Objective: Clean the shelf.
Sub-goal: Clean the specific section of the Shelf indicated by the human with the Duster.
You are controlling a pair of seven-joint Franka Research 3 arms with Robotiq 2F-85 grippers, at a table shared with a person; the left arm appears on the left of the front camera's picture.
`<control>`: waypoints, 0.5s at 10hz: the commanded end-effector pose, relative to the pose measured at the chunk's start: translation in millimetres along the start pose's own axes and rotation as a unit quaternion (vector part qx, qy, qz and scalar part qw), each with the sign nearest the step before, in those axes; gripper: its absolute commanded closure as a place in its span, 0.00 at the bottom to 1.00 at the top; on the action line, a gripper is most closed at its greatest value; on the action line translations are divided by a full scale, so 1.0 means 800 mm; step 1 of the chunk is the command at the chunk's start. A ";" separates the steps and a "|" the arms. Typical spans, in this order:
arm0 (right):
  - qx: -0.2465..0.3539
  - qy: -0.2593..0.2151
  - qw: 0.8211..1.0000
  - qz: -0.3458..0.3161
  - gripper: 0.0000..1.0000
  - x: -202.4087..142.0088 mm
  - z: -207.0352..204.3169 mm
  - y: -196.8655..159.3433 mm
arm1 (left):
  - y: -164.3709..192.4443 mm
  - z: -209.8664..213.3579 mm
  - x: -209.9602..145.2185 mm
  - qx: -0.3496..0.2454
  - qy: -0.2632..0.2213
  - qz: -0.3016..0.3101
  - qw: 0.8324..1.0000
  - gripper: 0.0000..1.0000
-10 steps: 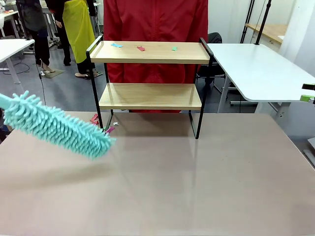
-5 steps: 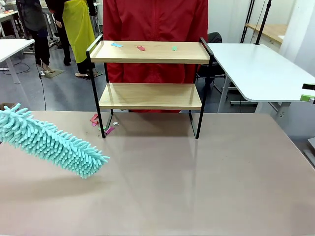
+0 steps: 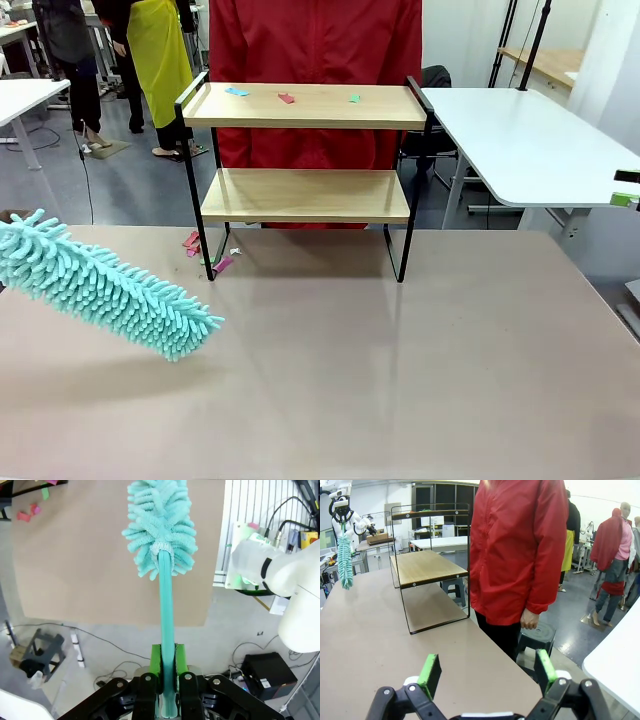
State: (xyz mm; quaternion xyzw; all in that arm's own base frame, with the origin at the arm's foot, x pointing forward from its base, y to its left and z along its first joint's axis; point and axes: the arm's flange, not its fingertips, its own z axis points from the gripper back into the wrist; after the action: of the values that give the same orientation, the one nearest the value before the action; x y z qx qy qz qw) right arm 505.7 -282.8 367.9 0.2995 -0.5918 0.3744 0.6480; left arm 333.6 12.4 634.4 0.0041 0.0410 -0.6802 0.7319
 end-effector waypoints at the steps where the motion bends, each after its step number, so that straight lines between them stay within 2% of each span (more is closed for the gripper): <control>1: -0.005 0.014 1.000 -0.006 0.00 0.008 -0.003 0.002 | 0.001 0.001 0.001 0.004 -0.002 -0.002 1.000 0.86; 5: -0.005 0.014 1.000 -0.006 0.00 0.008 -0.003 0.002 | 0.001 0.001 0.001 0.004 -0.002 -0.002 1.000 0.86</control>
State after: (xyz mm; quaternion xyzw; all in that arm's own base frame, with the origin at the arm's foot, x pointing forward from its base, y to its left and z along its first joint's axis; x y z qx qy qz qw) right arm 505.7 -282.8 367.9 0.2995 -0.5918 0.3744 0.6480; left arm 333.6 12.4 634.4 0.0041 0.0410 -0.6802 0.7319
